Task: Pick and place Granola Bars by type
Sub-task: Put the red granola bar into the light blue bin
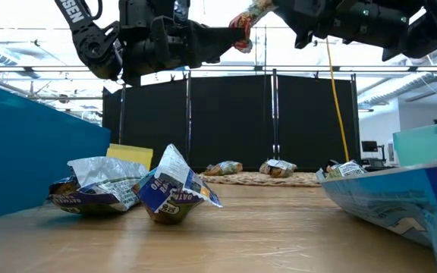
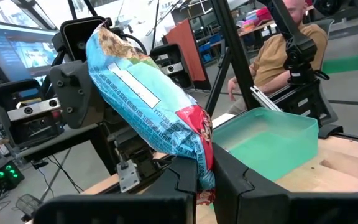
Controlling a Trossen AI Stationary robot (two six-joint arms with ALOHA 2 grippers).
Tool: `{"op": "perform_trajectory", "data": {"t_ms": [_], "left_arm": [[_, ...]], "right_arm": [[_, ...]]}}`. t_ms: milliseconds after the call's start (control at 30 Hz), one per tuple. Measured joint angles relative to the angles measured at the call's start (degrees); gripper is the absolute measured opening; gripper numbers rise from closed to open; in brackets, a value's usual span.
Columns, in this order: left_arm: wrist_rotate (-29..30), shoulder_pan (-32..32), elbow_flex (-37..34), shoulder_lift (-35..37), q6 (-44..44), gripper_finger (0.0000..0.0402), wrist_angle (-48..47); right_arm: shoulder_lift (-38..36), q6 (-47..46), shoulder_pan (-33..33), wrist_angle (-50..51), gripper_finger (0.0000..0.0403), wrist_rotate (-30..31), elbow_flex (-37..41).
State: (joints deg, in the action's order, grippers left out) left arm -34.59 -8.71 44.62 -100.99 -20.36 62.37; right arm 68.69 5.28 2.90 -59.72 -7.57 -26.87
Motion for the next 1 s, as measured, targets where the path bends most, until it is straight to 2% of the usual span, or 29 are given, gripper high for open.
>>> {"op": "perform_trajectory", "data": {"t_ms": [133,267,533,767,900,1000], "left_arm": [[0.0,0.0,0.0,0.0,0.2,0.0022,0.0],[0.1,0.0,0.0,0.0,2.0,0.0028,0.1],[1.9,0.0,0.0,0.4,10.0,0.0083,1.8],[1.6,-1.6,0.0,4.1,19.4,0.0091,0.7],[-0.2,-3.9,0.0,7.9,24.3,0.0091,-3.5],[-0.4,-5.7,0.0,11.3,25.7,0.0092,-10.3]], "right_arm": [[0.0,1.7,0.0,0.0,0.0019,0.0,0.0],[0.0,3.1,0.0,0.0,0.0014,0.0,0.0],[0.0,4.2,0.0,-0.1,0.0010,0.0,0.0],[-2.4,4.2,0.0,3.1,0.0009,0.4,0.1],[-5.4,4.1,0.0,6.8,0.0009,1.7,0.2],[-8.0,4.0,0.0,11.2,0.0008,2.4,0.2]]}}
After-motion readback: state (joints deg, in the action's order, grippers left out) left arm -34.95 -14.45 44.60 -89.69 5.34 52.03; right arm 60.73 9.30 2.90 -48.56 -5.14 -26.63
